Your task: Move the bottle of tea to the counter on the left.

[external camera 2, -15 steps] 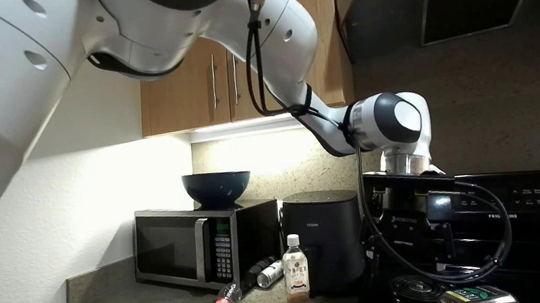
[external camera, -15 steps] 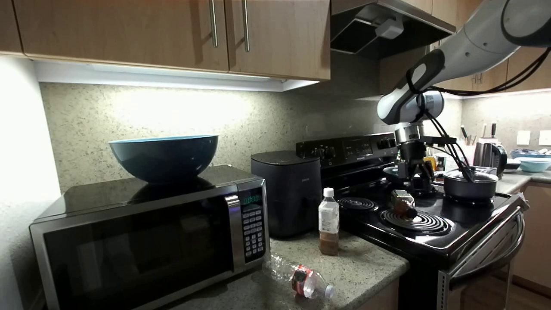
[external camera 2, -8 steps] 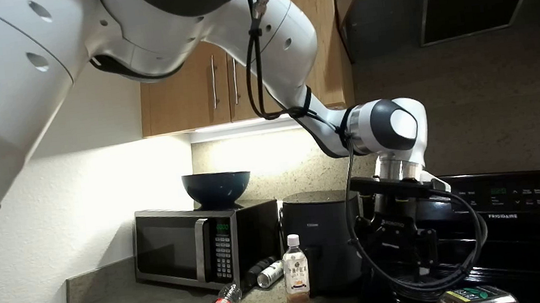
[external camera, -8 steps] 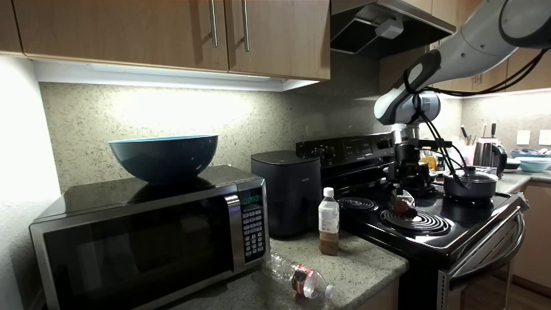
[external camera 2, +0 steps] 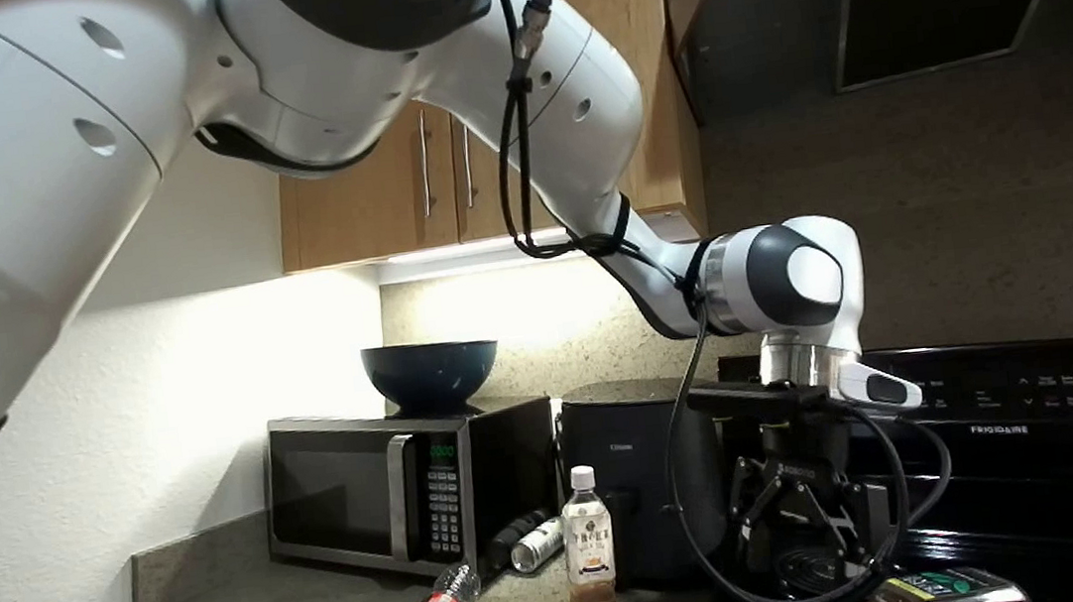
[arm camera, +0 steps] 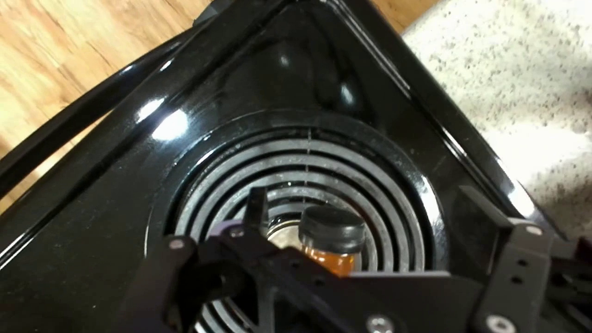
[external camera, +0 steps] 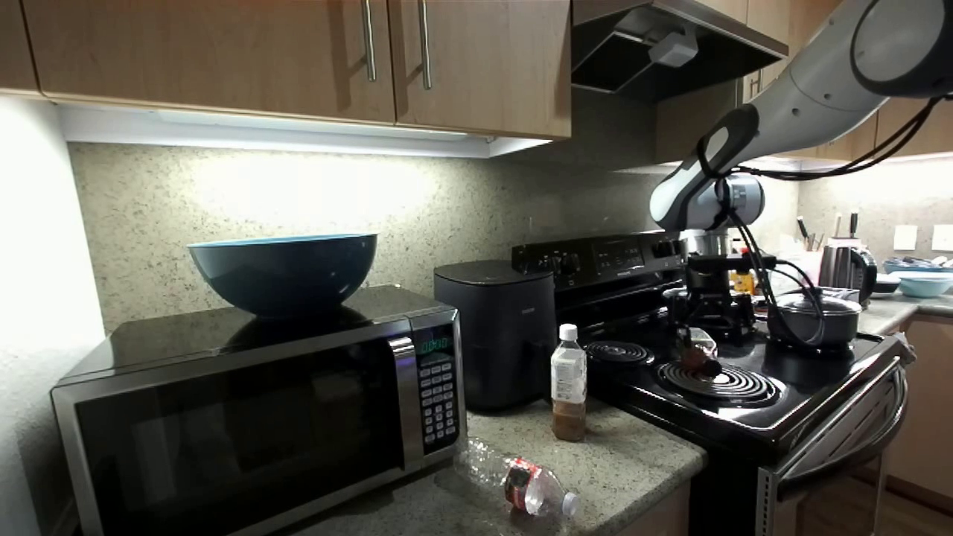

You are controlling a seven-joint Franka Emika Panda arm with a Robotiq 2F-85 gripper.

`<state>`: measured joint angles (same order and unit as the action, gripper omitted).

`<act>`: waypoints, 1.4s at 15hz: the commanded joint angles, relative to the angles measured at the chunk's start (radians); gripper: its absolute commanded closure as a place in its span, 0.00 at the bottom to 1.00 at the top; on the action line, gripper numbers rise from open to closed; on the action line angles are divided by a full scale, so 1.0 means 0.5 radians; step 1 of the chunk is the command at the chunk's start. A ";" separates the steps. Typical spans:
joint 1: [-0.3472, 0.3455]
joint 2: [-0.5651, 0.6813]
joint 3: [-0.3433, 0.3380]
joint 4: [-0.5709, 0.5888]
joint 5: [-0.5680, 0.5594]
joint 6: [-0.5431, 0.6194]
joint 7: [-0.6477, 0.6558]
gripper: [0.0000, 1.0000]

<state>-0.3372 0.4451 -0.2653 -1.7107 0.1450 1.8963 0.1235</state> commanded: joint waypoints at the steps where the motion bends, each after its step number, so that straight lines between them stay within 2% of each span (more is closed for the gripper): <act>1: 0.000 0.042 -0.041 -0.013 0.027 0.193 0.248 0.00; 7: -0.044 0.213 -0.020 0.115 0.037 0.148 0.215 0.00; 8: -0.049 0.251 -0.015 0.160 0.033 0.122 0.208 0.10; 9: -0.051 0.282 -0.012 0.189 0.028 0.108 0.203 0.26; 17: -0.087 0.468 0.030 0.429 0.051 -0.066 0.158 0.78; 21: -0.091 0.450 0.038 0.457 0.046 -0.118 0.139 0.80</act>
<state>-0.3622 0.6714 -0.2636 -1.5059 0.1471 1.8656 0.2200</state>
